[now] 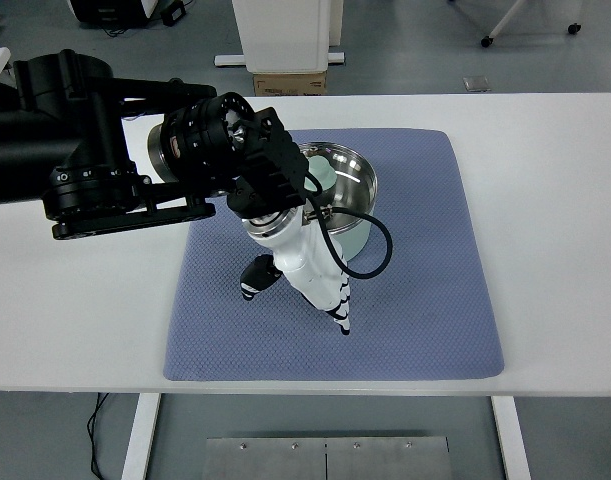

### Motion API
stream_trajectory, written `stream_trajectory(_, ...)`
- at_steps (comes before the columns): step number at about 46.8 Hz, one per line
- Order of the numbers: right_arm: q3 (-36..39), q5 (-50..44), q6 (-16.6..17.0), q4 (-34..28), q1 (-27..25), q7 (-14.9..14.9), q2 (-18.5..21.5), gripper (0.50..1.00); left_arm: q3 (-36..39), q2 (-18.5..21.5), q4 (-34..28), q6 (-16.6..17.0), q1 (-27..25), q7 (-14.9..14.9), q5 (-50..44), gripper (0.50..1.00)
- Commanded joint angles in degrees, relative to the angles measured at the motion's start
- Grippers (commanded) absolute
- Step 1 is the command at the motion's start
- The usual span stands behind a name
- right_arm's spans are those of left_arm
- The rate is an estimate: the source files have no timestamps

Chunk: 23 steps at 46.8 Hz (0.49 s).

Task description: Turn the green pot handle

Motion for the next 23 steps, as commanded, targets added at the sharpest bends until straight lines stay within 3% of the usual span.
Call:
stream_trajectory(1,0.00,0.00,-0.01,0.00,0.00,0.00,0.00,1.000,0.00,-0.05,-0.09,0.00,-0.21,0.00,0.21,1.000)
stream_trajectory(23,0.00,0.00,-0.01,0.00,0.00,0.00,0.00,1.000,3.07,0.13,-1.23,0.00,-0.92,0.00,1.53,1.000)
